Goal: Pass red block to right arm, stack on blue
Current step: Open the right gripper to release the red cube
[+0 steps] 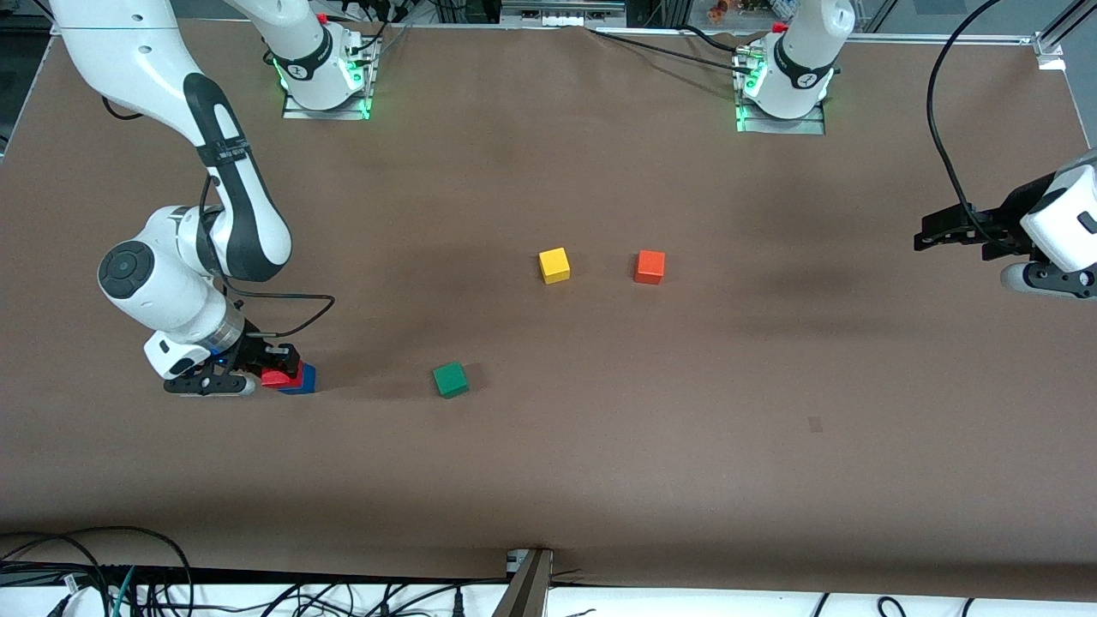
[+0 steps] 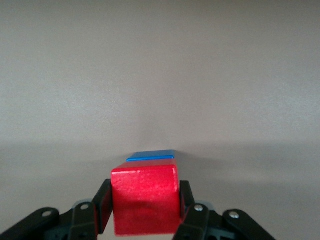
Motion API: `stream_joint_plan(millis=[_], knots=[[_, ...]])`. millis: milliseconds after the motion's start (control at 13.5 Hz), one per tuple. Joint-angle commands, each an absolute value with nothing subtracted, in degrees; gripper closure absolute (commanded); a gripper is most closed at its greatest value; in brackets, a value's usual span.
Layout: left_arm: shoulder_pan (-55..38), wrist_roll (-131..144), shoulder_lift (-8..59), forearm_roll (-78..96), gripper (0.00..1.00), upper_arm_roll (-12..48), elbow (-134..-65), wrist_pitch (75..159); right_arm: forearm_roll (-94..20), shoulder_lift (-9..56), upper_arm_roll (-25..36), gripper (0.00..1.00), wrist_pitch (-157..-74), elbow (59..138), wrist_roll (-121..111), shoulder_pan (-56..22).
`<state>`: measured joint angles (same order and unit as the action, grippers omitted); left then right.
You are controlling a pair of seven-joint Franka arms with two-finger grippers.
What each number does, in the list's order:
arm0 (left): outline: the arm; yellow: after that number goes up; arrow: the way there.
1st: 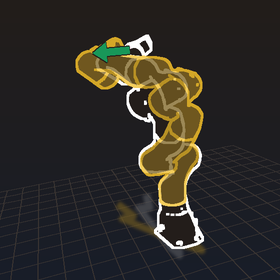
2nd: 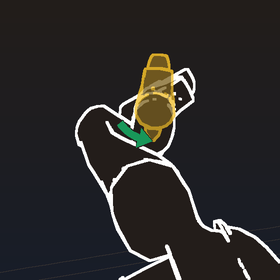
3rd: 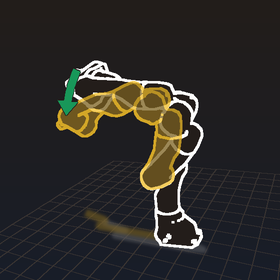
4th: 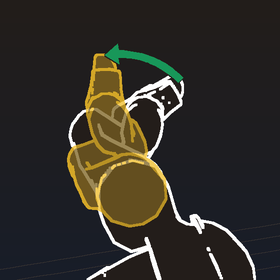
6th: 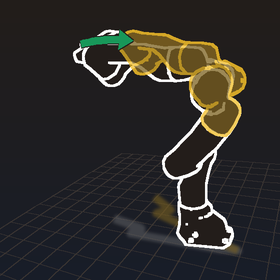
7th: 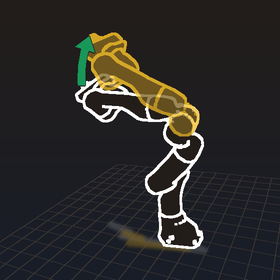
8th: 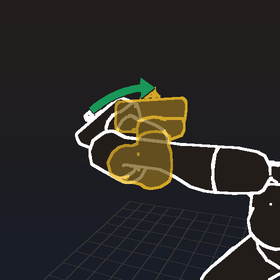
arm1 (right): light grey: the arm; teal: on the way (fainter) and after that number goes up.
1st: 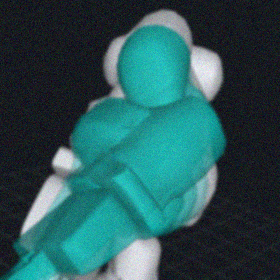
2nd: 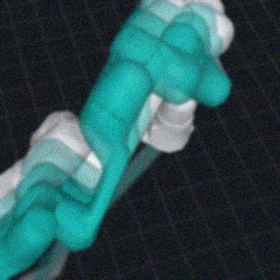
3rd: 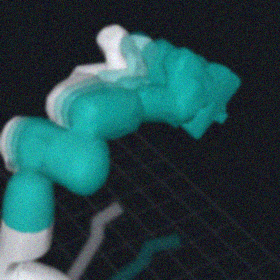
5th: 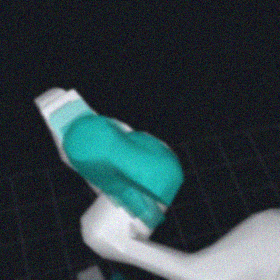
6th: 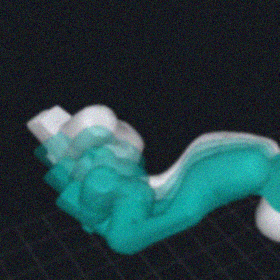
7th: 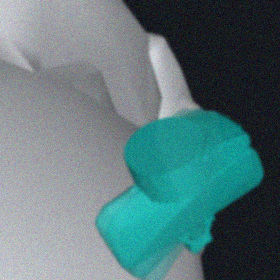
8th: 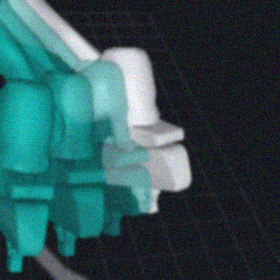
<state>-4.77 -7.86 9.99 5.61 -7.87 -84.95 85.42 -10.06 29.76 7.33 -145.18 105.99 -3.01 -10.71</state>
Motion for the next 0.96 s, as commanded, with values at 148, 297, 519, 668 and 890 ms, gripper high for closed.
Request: stream_joint_plan(millis=[148, 297, 519, 668, 890], knots=[[-4.92, -7.47, 10.55, 4.39, 0.00, -7.73, -83.41, 84.90, -10.02, 30.67, 7.29, 1.00, -145.72, 104.68, -2.29, -10.90], [-5.01, -7.47, 10.55, 4.39, 0.00, -7.73, -83.41, 84.81, -10.02, 30.67, 7.29, 1.00, -145.72, 104.68, -2.29, -10.90], [-4.92, -7.47, 10.55, 4.48, 0.00, -7.73, -83.41, 84.81, -10.02, 30.94, 7.29, 1.00, -145.81, 104.59, -2.29, -10.90], [-4.92, -7.56, 10.55, 4.48, 0.00, -7.73, -83.41, 84.81, -10.02, 30.94, 7.29, 1.00, -145.81, 104.59, -2.29, -10.90], [-5.01, -7.65, 10.55, 4.48, 0.00, -7.73, -83.41, 84.81, -10.02, 30.94, 7.29, 0.94, -145.81, 104.59, -2.29, -10.90]])
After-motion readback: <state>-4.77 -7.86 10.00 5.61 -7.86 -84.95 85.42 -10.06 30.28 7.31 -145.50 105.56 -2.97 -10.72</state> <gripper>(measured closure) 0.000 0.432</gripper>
